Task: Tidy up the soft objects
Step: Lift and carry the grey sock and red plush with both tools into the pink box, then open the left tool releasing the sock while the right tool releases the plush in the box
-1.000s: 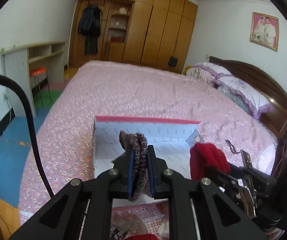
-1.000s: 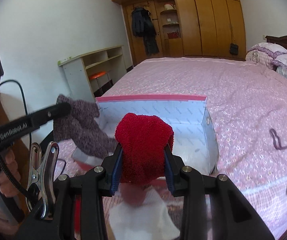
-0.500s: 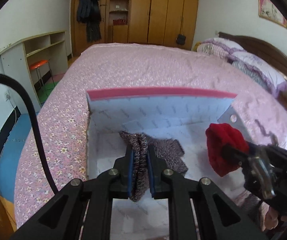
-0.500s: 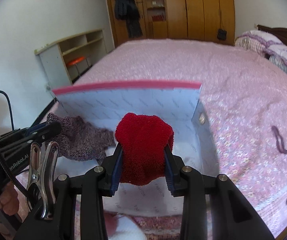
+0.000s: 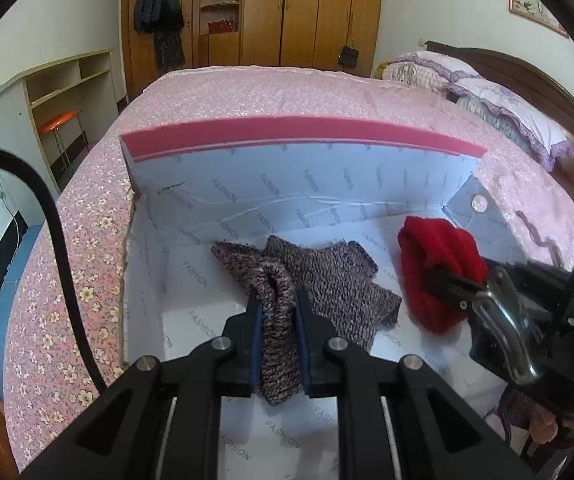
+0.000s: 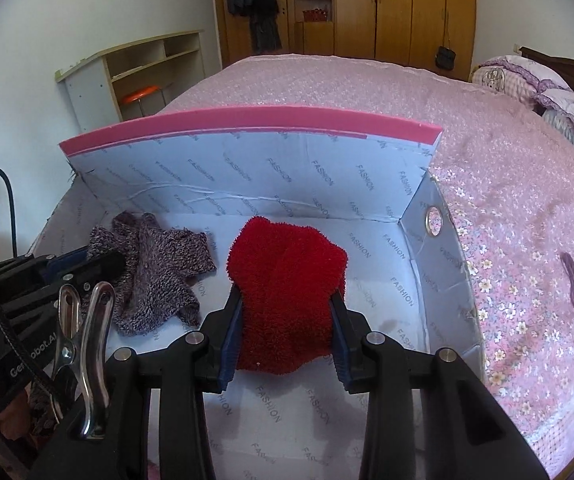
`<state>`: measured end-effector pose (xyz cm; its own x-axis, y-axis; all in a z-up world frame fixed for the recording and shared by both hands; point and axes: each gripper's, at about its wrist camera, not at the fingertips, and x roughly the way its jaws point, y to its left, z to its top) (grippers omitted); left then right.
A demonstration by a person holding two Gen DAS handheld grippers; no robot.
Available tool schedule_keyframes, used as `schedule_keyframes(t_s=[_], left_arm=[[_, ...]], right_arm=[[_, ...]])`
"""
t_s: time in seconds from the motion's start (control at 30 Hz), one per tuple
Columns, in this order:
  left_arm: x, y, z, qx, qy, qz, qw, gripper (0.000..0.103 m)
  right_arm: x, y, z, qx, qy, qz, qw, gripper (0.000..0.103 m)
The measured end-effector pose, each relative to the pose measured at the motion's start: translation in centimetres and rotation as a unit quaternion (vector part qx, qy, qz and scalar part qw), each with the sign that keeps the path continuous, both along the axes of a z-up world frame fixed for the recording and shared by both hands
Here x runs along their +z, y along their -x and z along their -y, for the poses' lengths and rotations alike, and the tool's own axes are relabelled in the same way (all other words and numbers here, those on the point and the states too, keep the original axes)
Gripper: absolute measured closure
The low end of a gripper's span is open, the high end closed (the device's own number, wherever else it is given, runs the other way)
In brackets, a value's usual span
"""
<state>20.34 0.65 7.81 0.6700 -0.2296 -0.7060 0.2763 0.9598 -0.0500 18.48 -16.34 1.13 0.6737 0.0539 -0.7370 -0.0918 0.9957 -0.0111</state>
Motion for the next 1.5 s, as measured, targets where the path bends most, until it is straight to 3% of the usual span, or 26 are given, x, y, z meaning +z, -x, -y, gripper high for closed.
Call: schedule_keyframes(t_s=[0.43,0.7,0.93,1.1,1.27,1.5], left_arm=[[-0.5,0.2,0.6,0.009,-0.010,-0.003,0.9999,0.083],[-0.7,0.3,1.7,0.014,-0.029,0.002,0.9995,0.079],[-0.9,0.4,3.0,0.015,-0.048,-0.005,0.9987,0.066],[-1.0,0.3,4.0,0.011,-0.061,-0.022,0.9979,0.064],[-0.9,0.5,4.0,0.017,-0.053,-0.033,0.9979,0.062],[-0.4,1.5,3.5,0.019,-0.044,-0.028,0.9985,0.060]], right_arm=[[-0.7,-0.8,1.5,0.006,-0.034,-0.003,0.999,0.061],[-1.1,-0.8,2.3,0.009,-0.065,-0.006,0.998,0.052],[-0.7,-0.3,2.8,0.018,-0.071,-0.002,0.997,0.051],[0.0,0.6,3.4,0.013,-0.084,0.001,0.996,0.051],[0.8,1.5,3.1,0.021,-0.070,0.017,0.997,0.043],[1.7,2.2,3.7,0.011,-0.083,0.029,0.996,0.042]])
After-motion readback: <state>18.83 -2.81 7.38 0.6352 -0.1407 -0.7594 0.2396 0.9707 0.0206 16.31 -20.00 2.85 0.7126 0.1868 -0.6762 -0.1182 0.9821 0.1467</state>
